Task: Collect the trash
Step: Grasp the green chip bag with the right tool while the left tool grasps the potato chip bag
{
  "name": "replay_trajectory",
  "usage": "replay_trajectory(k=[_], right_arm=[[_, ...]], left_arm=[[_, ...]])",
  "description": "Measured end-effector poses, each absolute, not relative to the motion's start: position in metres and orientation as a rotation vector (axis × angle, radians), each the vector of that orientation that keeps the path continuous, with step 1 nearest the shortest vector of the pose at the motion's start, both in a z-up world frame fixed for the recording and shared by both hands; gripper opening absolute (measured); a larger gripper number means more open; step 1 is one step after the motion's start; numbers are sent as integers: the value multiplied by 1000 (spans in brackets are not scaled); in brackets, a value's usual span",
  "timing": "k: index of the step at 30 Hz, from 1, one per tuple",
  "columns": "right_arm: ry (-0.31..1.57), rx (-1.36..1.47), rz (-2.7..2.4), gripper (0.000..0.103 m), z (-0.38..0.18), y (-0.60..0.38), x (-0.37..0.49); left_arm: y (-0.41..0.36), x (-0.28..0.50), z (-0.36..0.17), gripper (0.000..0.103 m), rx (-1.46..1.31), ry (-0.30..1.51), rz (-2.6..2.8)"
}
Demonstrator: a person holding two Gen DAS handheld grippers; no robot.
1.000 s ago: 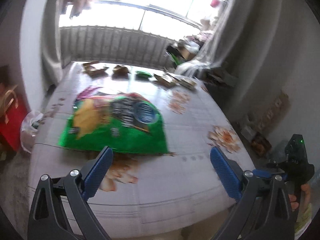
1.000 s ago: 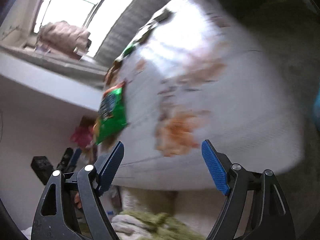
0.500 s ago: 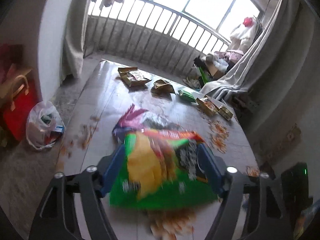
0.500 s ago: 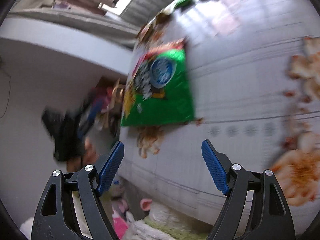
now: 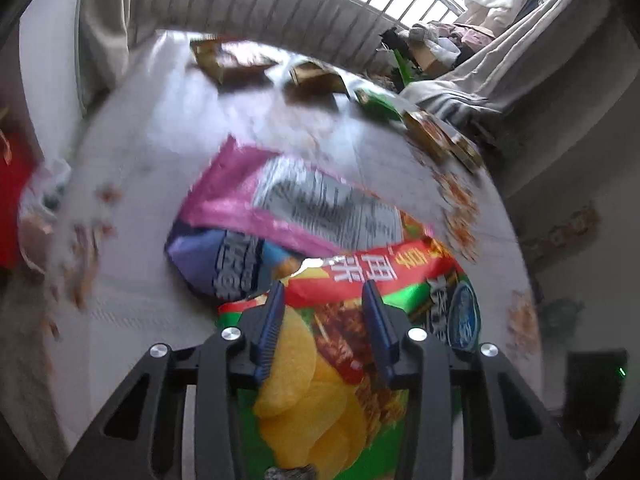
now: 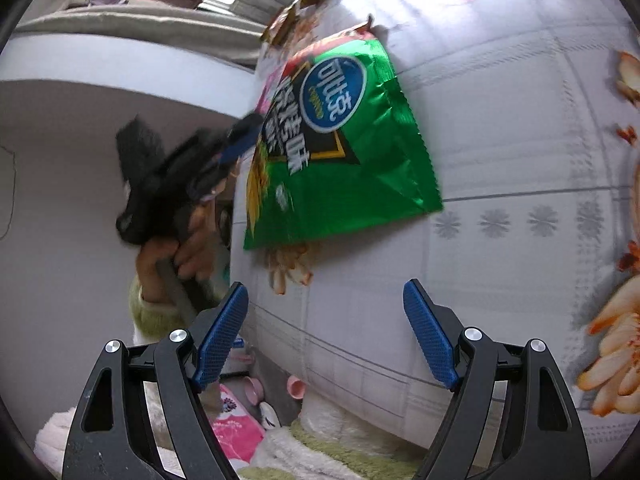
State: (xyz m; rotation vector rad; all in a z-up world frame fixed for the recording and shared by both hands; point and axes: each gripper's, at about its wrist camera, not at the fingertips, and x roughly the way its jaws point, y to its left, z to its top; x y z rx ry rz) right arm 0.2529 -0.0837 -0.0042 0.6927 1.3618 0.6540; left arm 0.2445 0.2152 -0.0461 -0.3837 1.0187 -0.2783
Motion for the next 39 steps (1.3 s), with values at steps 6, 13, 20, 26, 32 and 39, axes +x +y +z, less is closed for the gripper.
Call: replay_trajectory(k=[6,13,20,26,32,39], right_arm=[[1320,806,598,76,-7,-120,249],[1220,956,504,76,-8,-163,240],[1159,1059,478,74,-9,-184,224],[1195,1050,505,64,-18,-174,203],[1196,1028,470,37,-20,-175,194],[1194,1022,406,10,-26,-192,192]], left_arm=[[197,197,-58,39,-459,1058,-308],[155,140,-64,39,-493,1071,-341],[95,99,-62,39,-298,998,-354],[72,90,-61,39,-243,989,-348],[63,84,-60,39,-219,990,-360],[101,100,-55,39,-428,971,-351]])
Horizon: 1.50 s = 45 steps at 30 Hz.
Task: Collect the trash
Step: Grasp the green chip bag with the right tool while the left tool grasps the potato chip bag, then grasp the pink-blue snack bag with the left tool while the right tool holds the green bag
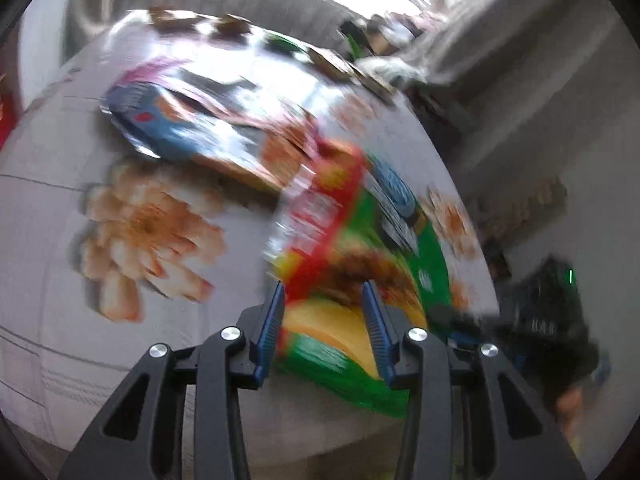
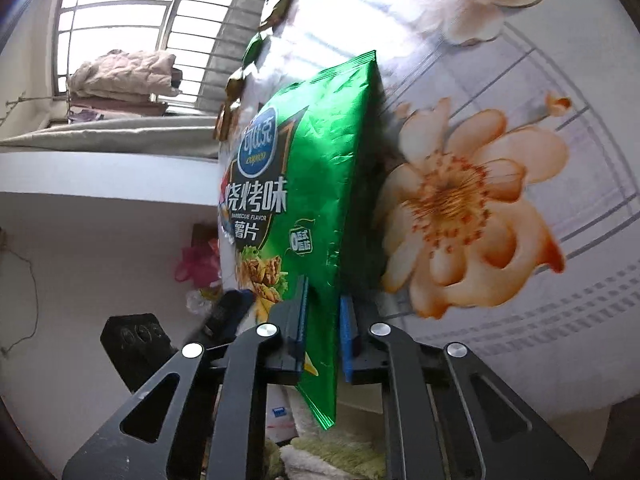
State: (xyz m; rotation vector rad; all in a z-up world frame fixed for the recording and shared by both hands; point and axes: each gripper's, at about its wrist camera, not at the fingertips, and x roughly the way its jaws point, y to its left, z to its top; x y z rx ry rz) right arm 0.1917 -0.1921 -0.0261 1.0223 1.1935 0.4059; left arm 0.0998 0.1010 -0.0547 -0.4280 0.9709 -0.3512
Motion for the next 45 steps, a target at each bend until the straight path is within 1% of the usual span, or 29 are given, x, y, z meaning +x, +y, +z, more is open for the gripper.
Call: replay_trajectory(k=[5,12,15,17,24,26,29,30,33,34,39,40,41,42,43,44,45], right_arm=[[1160,1003,360,9,-23,-207,186],[1139,1037,352,8,-29,-227,181],[1139,1044,363,8,-32,-228,181],[1140,1042,368,8,-32,-228,182],[1142,1059,384,8,-36,-234,183],[1140,1063,386,8,-37,-235,184],[1140,1064,390,7,-38,-236,183],[1139,1065,392,7,-38,-236,182],[1138,1066,395,6,-38,-237,182],[1137,1065,396,6,-38,-237,182],[1134,1068,397,6,-38,-237,181],[1134,1070,398,6,-38,-237,181],[1134,1070,398,5,-37,-237,180],[1134,1071,398,5,-37,-237,180],[1133,1072,399,5,-37,-237,179],[1133,1073,399,5,-38,-237,179],[1133,1073,399,5,-38,-237,179]], left_arm=[[145,134,-66,39,-636,1002,-251],[198,170,-71,40,-798,960,-71],[205,180,-71,41,-823,948,-57],[210,187,-71,45,-864,939,-58],[220,209,-78,46,-1012,923,-78],[222,207,-84,46,-1121,907,-151],[221,196,-92,47,-1337,802,-344],[219,193,-95,47,-1374,792,-369],[214,194,-98,48,-1337,853,-322],[211,195,-101,45,-1325,874,-301],[201,197,-94,44,-1245,890,-266],[198,198,-92,38,-1228,890,-262],[196,199,-91,29,-1208,897,-248],[193,200,-91,24,-1190,903,-231],[192,202,-93,15,-1178,906,-224],[191,203,-94,9,-1169,908,-219],[190,203,-94,7,-1164,909,-219]])
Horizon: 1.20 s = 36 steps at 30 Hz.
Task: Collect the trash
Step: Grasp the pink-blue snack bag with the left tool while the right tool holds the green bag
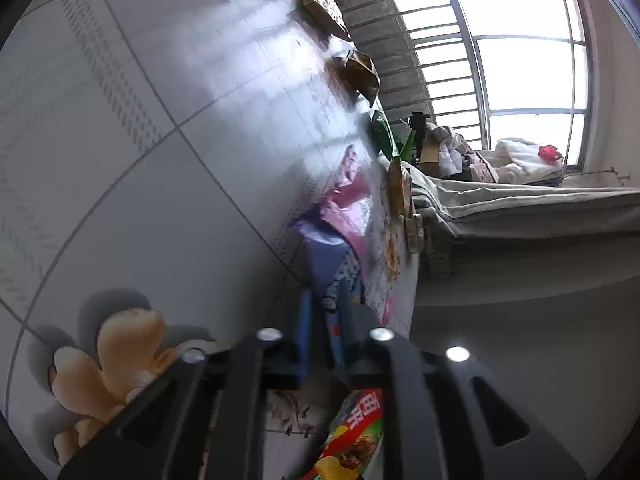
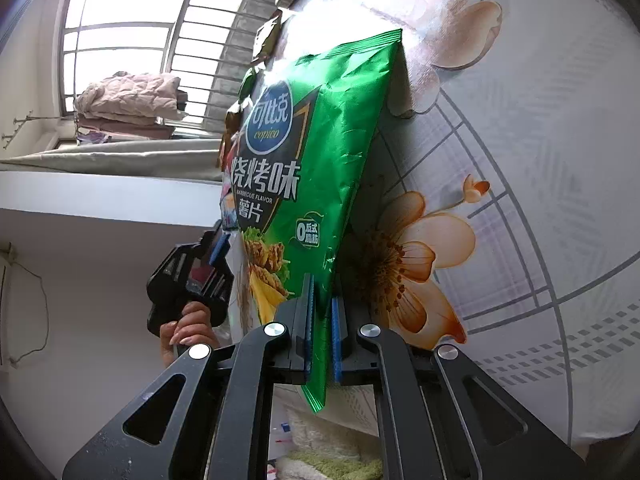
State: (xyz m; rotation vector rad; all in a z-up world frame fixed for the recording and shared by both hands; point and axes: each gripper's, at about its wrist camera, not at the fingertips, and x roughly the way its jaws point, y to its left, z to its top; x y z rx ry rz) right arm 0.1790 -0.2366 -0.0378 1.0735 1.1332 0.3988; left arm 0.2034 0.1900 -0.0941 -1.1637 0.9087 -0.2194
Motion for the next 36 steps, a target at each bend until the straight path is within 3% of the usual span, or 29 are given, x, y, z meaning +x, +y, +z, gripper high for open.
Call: replay_trajectory(k=[9,19,24,28,33,36], right_arm=[[1106,1047,372,5,-30,-243,177],[1017,959,335,6,-4,-248,172],[1008,954,340,6,-3,-244,167],[1002,955,344,6,-2,-246,163],[1003,976,337,6,-9,-255,157],[1009,1006,327,6,-17,-260,156]], left_arm=[[184,190,-61,0,-934,809,-203],[143,125,42,0,-419,528,-332],[96,105,79,0,-222,488,-480],[43,90,84,0,-87,522,-641],[-13,88,45,1,-45,688,-806],[-28,93,16,13,-61,811,-847]])
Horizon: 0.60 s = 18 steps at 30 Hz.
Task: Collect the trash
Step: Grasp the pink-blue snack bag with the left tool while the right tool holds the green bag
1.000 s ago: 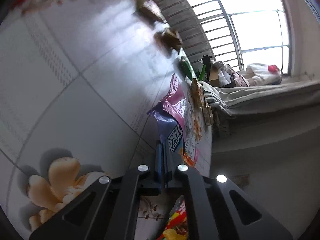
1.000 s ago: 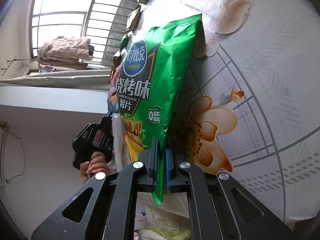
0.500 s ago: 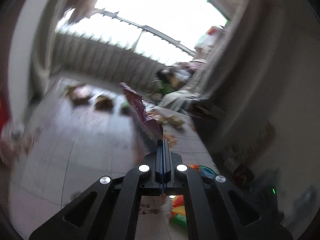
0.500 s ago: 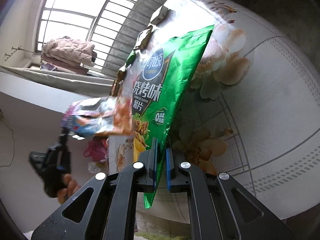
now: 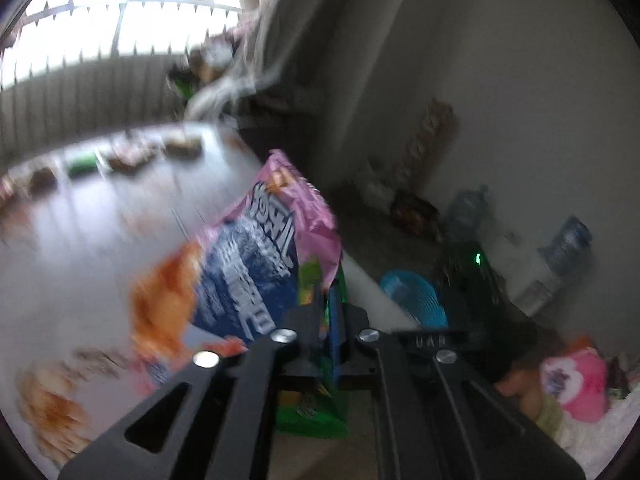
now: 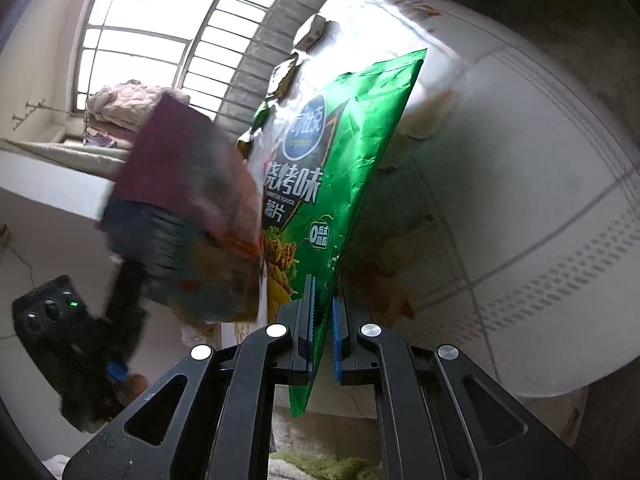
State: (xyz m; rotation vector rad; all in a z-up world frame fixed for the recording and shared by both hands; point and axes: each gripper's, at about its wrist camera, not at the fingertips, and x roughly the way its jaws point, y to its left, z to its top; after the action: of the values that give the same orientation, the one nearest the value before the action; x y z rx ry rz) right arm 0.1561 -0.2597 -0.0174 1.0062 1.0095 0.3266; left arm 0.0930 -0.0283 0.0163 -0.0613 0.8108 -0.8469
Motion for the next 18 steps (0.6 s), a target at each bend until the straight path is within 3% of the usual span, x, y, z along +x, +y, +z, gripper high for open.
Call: replay_trajectory(k=[2,5,13,18], right_arm=[[1013,1021,323,6,-23,-262,156],[1019,1035,323,6,-28,-264,158],[1029,1044,348,6,-36,-265,166],[1029,1037,352,6,-36,-265,167]], left_arm=[[-30,96,3,42,-72,875,-831],[-23,97,-9,50,-73,893,-802],[-42,74,-32,66,254,843,-719],[-58,69,-57,67,419,844,-644]])
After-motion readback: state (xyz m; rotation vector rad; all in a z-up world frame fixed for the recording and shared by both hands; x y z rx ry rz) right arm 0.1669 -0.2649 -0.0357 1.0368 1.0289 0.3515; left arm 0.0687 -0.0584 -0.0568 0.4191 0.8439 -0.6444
